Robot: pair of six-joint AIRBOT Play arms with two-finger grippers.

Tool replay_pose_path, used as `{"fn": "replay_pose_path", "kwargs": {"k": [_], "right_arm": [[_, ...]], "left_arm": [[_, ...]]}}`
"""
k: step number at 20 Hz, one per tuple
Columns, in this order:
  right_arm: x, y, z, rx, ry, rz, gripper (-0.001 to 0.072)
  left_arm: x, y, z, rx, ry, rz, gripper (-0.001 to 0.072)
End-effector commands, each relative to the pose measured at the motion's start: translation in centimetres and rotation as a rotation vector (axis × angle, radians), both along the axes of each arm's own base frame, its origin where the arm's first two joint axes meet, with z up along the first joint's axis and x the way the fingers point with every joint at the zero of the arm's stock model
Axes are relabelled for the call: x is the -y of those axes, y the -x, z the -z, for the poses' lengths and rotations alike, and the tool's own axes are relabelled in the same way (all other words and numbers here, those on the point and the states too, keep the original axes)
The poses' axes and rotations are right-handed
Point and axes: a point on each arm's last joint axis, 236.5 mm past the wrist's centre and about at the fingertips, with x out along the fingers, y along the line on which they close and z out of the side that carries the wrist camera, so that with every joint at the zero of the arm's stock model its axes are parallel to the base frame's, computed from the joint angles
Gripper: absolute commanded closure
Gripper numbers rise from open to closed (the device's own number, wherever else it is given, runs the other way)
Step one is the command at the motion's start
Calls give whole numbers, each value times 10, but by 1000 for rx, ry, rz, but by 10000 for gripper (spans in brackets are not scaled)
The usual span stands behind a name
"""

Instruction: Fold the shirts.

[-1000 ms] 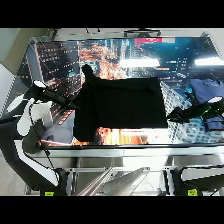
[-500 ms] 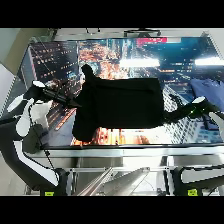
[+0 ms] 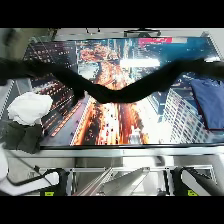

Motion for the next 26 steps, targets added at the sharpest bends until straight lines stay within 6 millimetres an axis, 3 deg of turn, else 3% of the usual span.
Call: {"fn": "replay_pose_path", "kwargs": {"k": [1,2,4,6,8,10,12,15,17,20,23,24,26], "right_arm": [[10,82,-172,530,-56,288,690],[13,102,-193,612,-55,351,690],[12,122,-201,671,-9,399,690],[10,117,-190,638,23,380,690],[10,92,-161,506,12,310,690],[10,56,-114,310,-16,217,691],[14,11,-54,129,-43,172,691],[35,-67,71,-139,22,245,691],[48,-108,155,-297,67,284,691],[66,-156,259,-460,34,340,692],[78,-190,333,-540,-50,384,692],[83,-201,348,-561,-89,393,693],[90,-224,362,-568,-134,405,693]], "left_arm": [[2,121,-167,521,160,-22,674],[0,132,-181,591,103,-107,673],[-14,124,-189,598,-8,-312,673],[-34,103,-176,523,-78,-452,673],[-46,80,-146,416,-91,-466,673],[-48,46,-95,260,-134,-428,673],[-42,3,-19,67,-219,-360,673],[-33,-62,91,-169,-290,-305,673],[-38,-109,174,-294,-364,-313,674],[-34,-161,272,-425,-398,-256,676],[-25,-209,336,-466,-386,-241,692],[-26,-223,346,-463,-384,-263,692],[-32,-249,345,-418,-376,-324,692]]}}
